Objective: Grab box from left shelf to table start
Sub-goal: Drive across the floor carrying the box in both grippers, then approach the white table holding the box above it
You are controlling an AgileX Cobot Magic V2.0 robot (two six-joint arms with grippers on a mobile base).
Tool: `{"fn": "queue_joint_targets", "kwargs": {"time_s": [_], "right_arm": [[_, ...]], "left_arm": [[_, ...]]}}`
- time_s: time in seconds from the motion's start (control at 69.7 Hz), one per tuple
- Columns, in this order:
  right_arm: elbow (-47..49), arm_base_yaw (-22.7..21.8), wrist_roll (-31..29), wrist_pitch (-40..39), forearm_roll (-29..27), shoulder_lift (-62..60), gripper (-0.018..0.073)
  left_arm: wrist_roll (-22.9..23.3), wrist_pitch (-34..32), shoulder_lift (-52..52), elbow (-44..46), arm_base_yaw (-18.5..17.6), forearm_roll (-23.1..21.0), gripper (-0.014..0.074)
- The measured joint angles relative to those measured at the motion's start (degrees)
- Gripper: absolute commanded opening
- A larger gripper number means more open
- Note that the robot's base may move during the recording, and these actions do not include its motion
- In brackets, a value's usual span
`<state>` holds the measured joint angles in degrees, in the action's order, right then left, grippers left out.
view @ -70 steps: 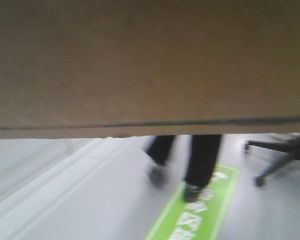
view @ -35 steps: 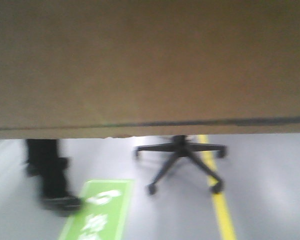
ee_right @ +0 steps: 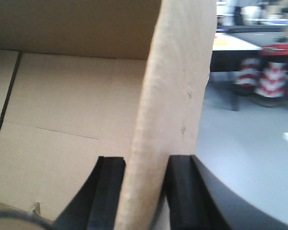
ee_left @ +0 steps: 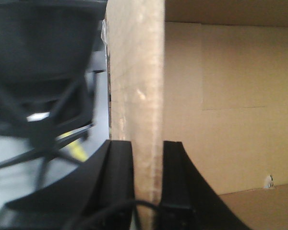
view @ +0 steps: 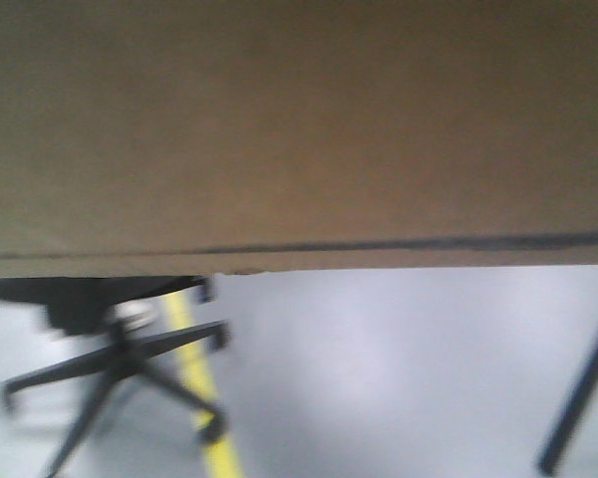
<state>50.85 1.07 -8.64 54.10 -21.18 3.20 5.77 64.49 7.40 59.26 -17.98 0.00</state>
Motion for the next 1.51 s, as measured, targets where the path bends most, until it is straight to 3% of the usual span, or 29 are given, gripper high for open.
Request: {"fn": "queue_joint_targets", "kwargs": {"time_s": [1.506], "right_arm": [[0.0,0.0,0.0,0.0,0.0,0.0,0.006]], "left_arm": [[0.0,0.0,0.0,0.0,0.0,0.0,-0.0099]]}}
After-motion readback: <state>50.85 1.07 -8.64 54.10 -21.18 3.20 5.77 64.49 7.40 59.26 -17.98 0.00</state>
